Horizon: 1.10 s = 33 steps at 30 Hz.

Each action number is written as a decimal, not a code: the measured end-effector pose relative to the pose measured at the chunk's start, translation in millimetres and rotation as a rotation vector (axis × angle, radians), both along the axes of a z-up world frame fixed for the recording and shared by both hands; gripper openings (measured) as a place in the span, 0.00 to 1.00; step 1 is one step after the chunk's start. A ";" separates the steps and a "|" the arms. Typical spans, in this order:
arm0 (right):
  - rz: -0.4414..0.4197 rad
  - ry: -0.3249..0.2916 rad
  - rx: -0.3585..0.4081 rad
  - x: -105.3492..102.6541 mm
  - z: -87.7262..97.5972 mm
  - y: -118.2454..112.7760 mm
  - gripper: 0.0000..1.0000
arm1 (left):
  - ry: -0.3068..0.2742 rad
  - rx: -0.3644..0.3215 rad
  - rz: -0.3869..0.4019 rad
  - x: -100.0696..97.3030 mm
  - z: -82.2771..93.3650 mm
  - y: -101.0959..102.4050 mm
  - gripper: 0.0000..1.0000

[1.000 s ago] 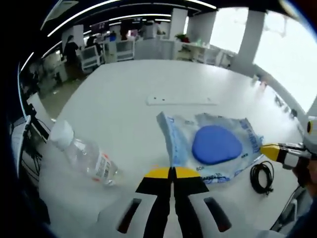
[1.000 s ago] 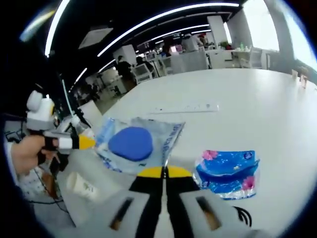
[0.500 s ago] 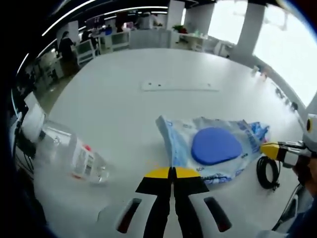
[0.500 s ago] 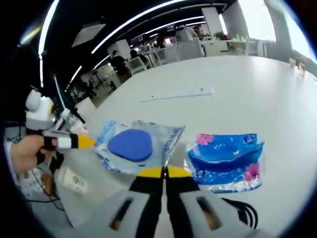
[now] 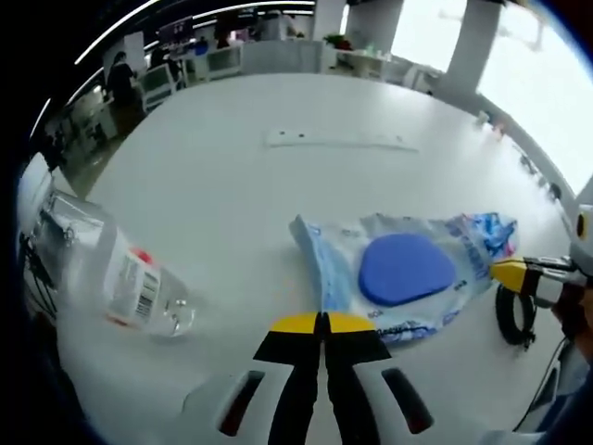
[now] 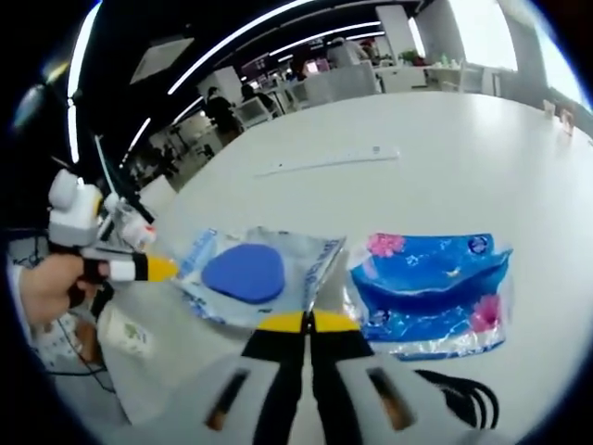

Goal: Arrange the tabletop items into an orderly group along one side of the table until the central work area is clear of visible clutter.

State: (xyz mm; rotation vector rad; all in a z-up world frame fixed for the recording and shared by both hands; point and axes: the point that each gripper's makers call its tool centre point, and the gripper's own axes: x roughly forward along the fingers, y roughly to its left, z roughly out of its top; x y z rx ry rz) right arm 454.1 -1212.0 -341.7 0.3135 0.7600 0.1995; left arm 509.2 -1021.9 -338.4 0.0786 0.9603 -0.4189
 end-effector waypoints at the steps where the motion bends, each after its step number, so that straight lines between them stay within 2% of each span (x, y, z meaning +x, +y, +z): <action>1: -0.001 0.002 -0.001 0.6 -1.2 -0.4 0.00 | 0.000 0.000 -0.003 -0.9 0.8 -0.8 0.00; 16: 0.009 0.048 -0.005 -7.1 -17.9 -0.7 0.00 | 0.033 0.019 -0.021 -3.8 -13.2 0.5 0.00; 26: -0.011 0.051 -0.001 -5.5 -17.9 -1.1 0.00 | 0.045 0.025 -0.020 -3.9 -16.4 0.8 0.00; 33: 0.010 0.033 -0.042 -4.2 -14.0 1.9 0.00 | 0.037 0.018 -0.016 0.3 -16.1 2.7 0.00</action>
